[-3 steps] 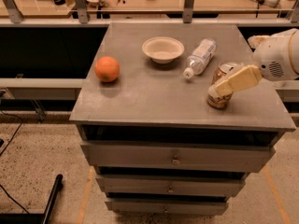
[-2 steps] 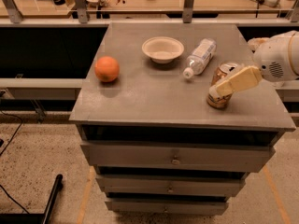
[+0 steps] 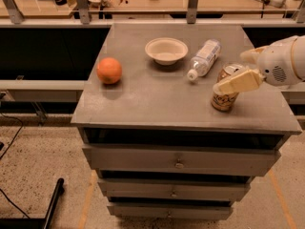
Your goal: Place orange can into paper bowl
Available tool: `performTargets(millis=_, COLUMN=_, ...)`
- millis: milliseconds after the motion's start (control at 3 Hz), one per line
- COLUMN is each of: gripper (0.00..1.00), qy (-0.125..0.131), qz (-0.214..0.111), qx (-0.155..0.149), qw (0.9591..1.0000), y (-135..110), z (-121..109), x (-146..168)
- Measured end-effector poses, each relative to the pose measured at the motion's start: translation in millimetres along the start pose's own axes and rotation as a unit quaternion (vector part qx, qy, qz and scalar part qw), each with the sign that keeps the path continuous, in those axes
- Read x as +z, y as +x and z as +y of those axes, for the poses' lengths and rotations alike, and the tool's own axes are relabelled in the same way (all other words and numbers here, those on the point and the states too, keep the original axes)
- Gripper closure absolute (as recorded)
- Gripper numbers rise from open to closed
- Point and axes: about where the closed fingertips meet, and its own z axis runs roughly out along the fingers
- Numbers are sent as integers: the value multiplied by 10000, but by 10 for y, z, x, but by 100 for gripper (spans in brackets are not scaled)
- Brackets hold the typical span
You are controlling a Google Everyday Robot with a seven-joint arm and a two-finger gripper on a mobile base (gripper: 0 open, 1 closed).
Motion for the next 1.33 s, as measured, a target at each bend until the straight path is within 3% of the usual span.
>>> performTargets(millis=333, gripper=47, qy=-11, qz=-2, qx=-15, qw=10000, y=-16, z=14, x=8)
performTargets(millis=667, gripper=79, qy=-27, qz=-5, qx=-36, qw=10000, y=-39, z=35, x=18)
performTargets(millis=1000, gripper=99, qy=-36, qz=-7, qx=-48, qw=10000, y=-51, z=47, x=24)
performTargets(millis=1333, gripper=100, qy=94, qz=-281, qx=-100, qw=9995, y=-291, z=-207, x=-21)
